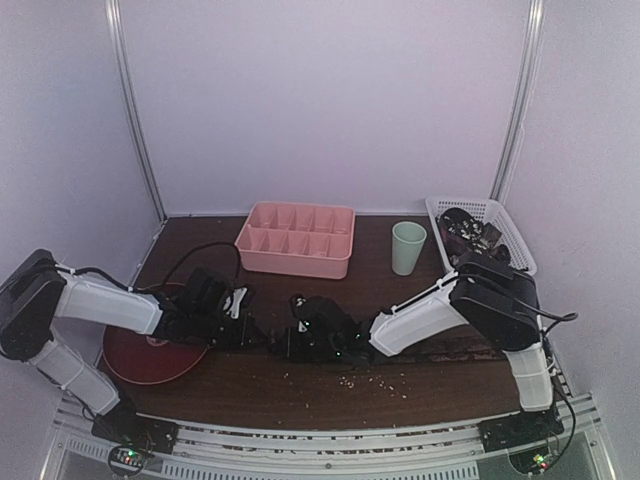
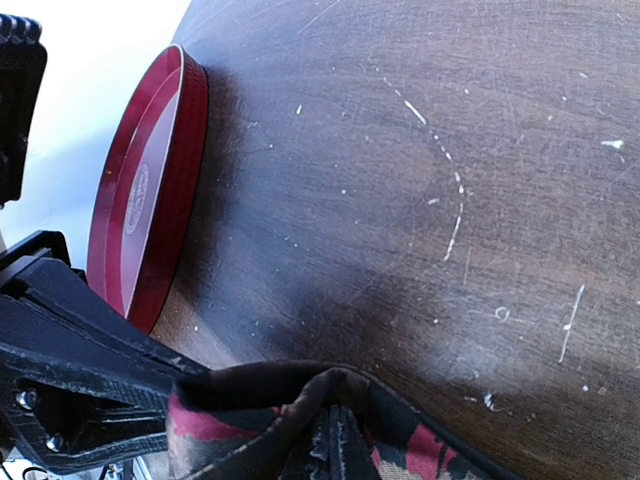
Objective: Roll the ties
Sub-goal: Roll the tie at the center of the board.
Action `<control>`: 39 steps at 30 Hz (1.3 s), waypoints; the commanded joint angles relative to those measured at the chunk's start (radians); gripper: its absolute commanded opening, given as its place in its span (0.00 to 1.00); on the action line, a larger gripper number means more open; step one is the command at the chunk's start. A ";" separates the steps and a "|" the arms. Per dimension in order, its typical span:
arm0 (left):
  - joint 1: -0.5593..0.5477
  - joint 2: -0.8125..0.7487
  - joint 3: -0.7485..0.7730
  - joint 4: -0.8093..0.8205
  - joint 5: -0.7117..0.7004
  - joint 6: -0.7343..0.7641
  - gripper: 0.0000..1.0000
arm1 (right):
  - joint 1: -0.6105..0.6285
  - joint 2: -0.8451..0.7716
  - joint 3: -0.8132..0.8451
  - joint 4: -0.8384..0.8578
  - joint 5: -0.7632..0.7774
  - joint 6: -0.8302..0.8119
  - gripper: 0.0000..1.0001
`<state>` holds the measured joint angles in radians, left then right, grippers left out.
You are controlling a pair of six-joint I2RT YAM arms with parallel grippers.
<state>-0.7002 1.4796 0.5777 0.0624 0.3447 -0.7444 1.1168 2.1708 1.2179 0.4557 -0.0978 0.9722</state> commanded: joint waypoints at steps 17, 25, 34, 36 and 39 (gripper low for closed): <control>0.005 0.027 0.000 0.072 0.041 0.000 0.02 | -0.002 -0.188 -0.073 -0.185 0.154 -0.025 0.15; -0.002 0.054 0.020 0.096 0.060 -0.009 0.02 | 0.000 -0.261 -0.130 -0.164 0.165 -0.015 0.34; -0.024 0.091 0.045 0.107 0.056 -0.019 0.02 | 0.020 -0.244 -0.126 -0.115 0.125 0.000 0.49; -0.031 0.098 0.050 0.108 0.055 -0.020 0.02 | 0.021 -0.235 -0.118 -0.114 0.117 0.002 0.50; -0.035 0.104 0.059 0.106 0.050 -0.020 0.02 | 0.022 -0.225 -0.101 -0.118 0.115 -0.001 0.49</control>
<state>-0.7250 1.5684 0.6018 0.1249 0.3866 -0.7578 1.1324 1.9289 1.0927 0.3294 0.0284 0.9714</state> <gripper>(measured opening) 0.022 0.495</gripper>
